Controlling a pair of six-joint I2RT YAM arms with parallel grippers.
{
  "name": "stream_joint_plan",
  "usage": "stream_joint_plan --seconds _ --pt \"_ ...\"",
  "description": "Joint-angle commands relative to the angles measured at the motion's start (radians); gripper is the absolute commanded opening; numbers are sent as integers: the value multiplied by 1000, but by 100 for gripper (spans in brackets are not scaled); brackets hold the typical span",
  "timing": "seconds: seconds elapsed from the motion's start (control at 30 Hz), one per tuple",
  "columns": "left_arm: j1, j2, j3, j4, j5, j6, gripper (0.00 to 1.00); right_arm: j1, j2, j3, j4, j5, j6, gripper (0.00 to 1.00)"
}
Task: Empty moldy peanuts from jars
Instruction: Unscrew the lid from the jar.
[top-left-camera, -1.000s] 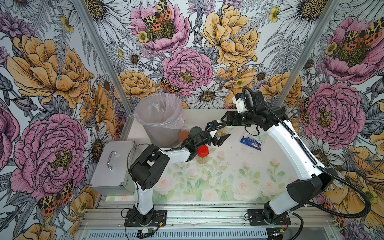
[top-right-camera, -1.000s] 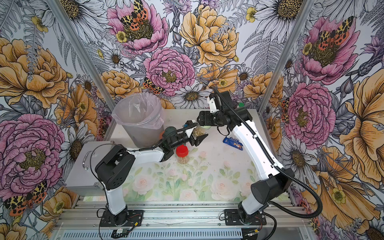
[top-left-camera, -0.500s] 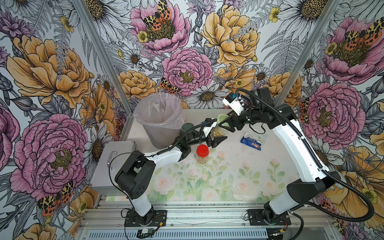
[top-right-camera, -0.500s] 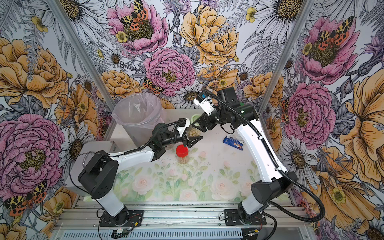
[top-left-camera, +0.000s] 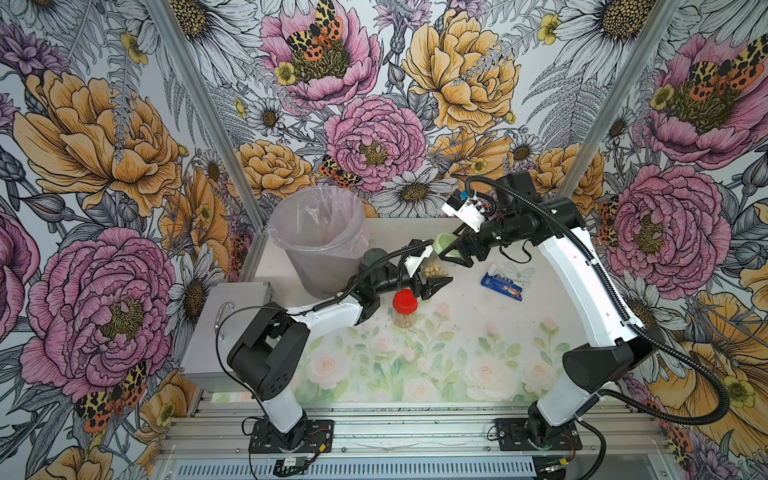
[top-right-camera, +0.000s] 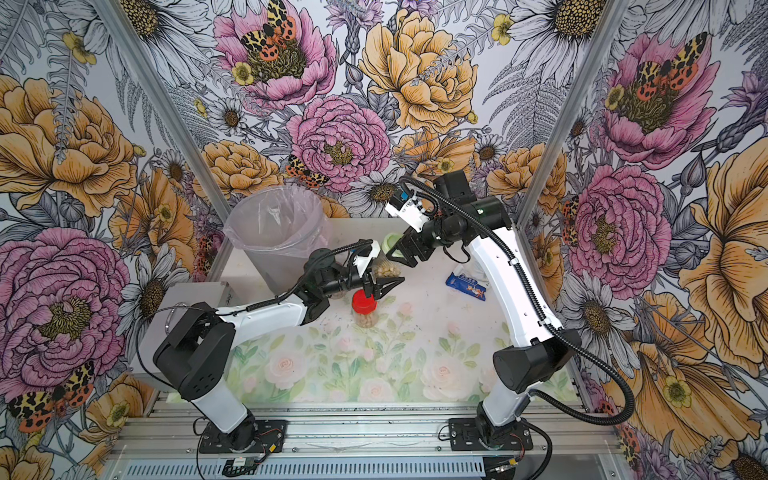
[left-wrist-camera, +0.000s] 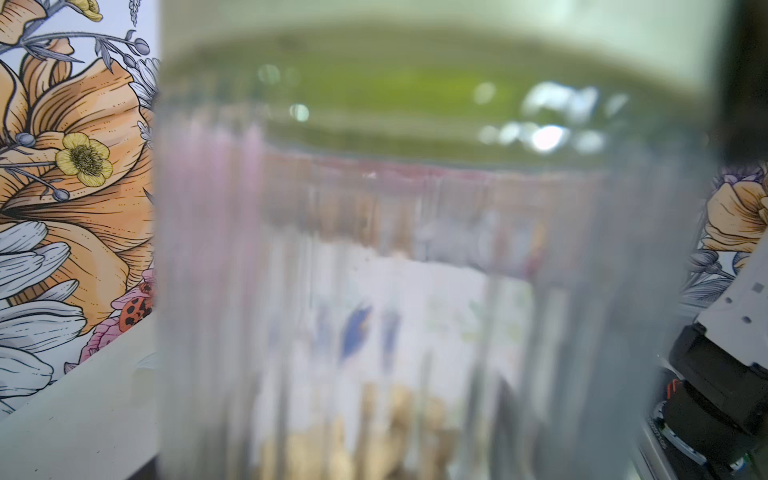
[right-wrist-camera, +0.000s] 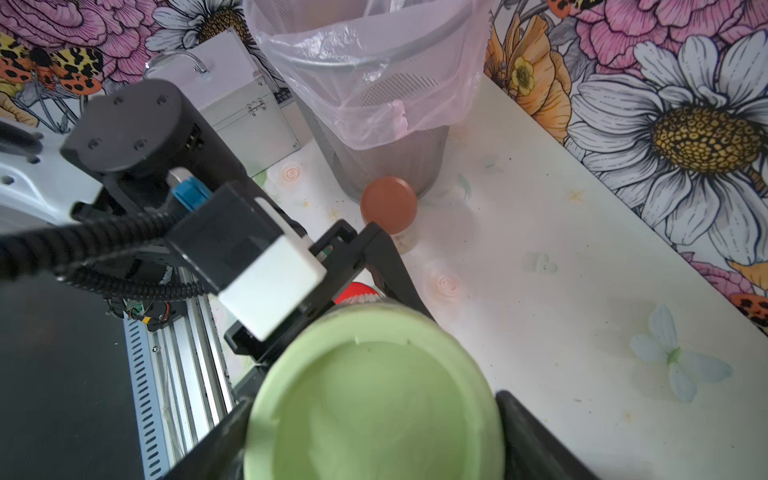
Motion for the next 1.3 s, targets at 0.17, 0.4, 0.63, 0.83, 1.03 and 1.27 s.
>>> stream_joint_plan --seconds 0.17,0.4,0.63,0.83,1.03,1.27 --pt "20 -66 36 160 4 -12 40 -53 -44 -28 2 4 2 96" --pt "22 -53 40 149 -29 4 40 -82 -133 -62 19 -25 19 99" --pt "-6 -55 31 89 -143 104 40 -92 -271 -127 252 196 572 92" --pt "-90 -64 35 -8 -320 300 40 62 -290 -201 288 457 1049 94" --pt "-104 -35 46 -8 -342 306 40 150 -281 -224 327 634 1122 96" --pt "-98 -23 56 -12 -338 304 39 163 -246 -241 326 658 1112 97"
